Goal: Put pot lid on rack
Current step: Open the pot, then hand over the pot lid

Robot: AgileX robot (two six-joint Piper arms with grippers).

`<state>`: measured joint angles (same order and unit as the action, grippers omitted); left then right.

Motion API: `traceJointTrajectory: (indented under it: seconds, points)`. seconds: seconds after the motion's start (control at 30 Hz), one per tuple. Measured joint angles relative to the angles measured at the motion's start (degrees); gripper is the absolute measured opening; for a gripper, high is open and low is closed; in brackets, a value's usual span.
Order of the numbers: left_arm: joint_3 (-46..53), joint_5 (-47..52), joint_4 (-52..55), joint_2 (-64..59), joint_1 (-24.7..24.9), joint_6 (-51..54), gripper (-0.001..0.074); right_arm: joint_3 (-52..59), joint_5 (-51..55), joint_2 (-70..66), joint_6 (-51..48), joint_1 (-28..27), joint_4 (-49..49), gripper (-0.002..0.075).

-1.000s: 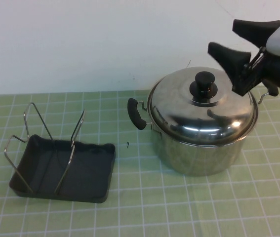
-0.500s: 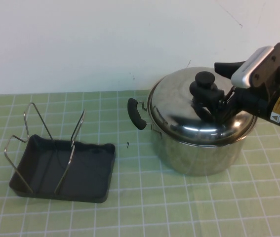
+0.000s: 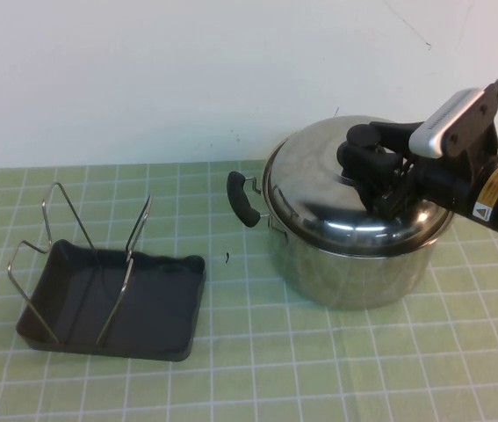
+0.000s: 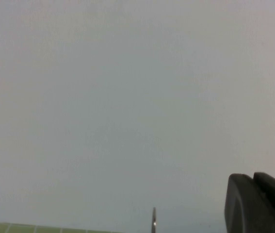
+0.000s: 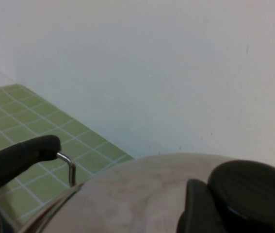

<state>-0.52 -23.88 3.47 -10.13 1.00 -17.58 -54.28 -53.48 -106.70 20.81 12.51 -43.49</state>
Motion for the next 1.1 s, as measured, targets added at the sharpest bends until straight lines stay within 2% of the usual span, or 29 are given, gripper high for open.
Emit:
traceJointTrajectory:
  seconds: [0.17,0.37,0.43,0.47,0.53,0.63,0.7,0.73,0.87,1.1]
  points:
    - [-2.6,1.8,10.1,-0.2,0.0,-16.0,-0.0003,0.0,-1.2,-0.2,-0.2,-0.1,0.2,0.0357]
    - [-5.0,-2.1,17.9,-0.4,0.0,-45.8,0.0,0.1,-1.3,4.9,-1.3,-0.1,0.4,0.0357]
    - [-5.2,-5.7,21.7,-0.4,0.0,-56.1,0.0027,0.1,-1.7,8.8,-1.5,-0.1,0.4,0.0357]
    - [-5.3,-7.7,23.6,-0.4,0.0,-61.1,0.0052,0.1,-2.0,10.8,-1.7,-0.1,0.4,0.0357]
    - [-5.4,-13.2,27.8,-0.4,0.0,-71.0,0.0157,0.1,-2.7,14.7,-1.5,-0.1,0.1,0.0357]
    - [-5.7,-19.6,31.8,-0.4,0.0,-88.3,0.041,0.1,-4.7,20.3,2.1,0.8,-2.1,0.0357]
    - [-5.9,-20.9,34.1,-0.4,0.0,-101.1,0.0555,0.1,-5.8,23.7,5.2,2.8,-4.6,0.0357]
    - [-5.9,-21.1,35.7,-0.4,0.0,-106.8,0.0604,0.1,-6.3,25.0,6.8,4.6,-6.3,0.0357]
    - [-5.9,-21.6,41.9,-0.4,0.0,-116.5,0.0676,0.1,-7.0,27.1,9.9,14.4,-10.4,0.0357]
    - [-5.9,-21.8,43.6,-0.4,0.0,-118.1,0.0691,0.2,-1.6,27.2,8.8,29.2,-8.6,0.0357]
